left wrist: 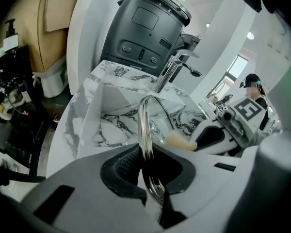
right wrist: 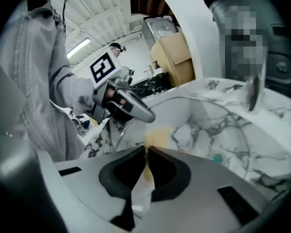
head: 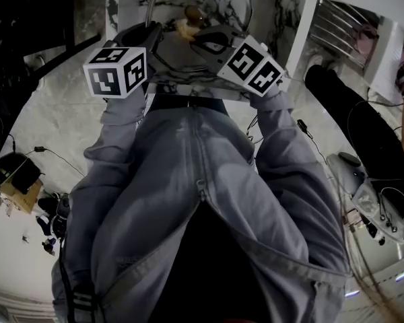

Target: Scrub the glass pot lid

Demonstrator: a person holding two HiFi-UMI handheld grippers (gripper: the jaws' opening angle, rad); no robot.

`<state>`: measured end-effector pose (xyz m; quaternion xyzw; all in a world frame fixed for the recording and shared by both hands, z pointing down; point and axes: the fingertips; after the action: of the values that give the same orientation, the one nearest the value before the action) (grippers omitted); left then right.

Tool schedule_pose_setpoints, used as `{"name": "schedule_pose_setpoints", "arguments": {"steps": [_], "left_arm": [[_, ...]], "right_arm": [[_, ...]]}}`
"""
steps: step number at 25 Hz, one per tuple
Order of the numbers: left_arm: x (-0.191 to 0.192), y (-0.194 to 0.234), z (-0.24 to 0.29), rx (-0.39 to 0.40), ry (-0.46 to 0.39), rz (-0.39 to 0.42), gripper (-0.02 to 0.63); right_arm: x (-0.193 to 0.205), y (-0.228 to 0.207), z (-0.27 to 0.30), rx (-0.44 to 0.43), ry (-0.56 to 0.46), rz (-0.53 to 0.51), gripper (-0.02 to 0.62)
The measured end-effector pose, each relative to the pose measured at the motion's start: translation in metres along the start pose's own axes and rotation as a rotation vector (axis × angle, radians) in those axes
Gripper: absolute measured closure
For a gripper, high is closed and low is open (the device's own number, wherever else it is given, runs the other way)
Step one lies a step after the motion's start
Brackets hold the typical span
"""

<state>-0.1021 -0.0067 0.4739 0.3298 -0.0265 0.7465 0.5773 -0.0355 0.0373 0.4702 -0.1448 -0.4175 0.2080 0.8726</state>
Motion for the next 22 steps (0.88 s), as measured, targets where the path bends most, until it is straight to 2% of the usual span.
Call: {"name": "schedule_pose_setpoints", "arguments": {"steps": [3,7,11,15,22], "left_arm": [[-0.001,-0.002,-0.001,-0.003,0.003,0.011,0.552],[-0.002,-0.005,0.000,-0.009,0.007,0.019,0.552],[-0.004,-0.003,0.003,-0.015,0.013,0.033,0.552],[-0.004,-0.004,0.004,-0.015,0.019,0.036,0.551],[-0.006,-0.004,0.004,-0.010,0.018,0.033,0.548]], "right_arm": [[-0.016,-0.048,-0.034,0.193,-0.054,-0.034,0.554],[-0.031,-0.101,-0.068,0.430,-0.077,-0.134,0.554],[-0.029,-0.135,-0.066,0.581,-0.045,-0.224,0.554],[-0.022,-0.146,-0.046,0.633,0.007,-0.310,0.554],[-0.004,-0.146,-0.004,0.572,0.085,-0.336,0.554]]}}
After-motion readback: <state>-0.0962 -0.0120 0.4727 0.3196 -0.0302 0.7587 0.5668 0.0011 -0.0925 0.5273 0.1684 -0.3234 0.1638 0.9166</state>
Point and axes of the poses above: the fingertips, and each gripper's own axes: z forward along the fingers, y to its left, x out of its underside, and after that the axes turned 6 degrees about z, right-handed
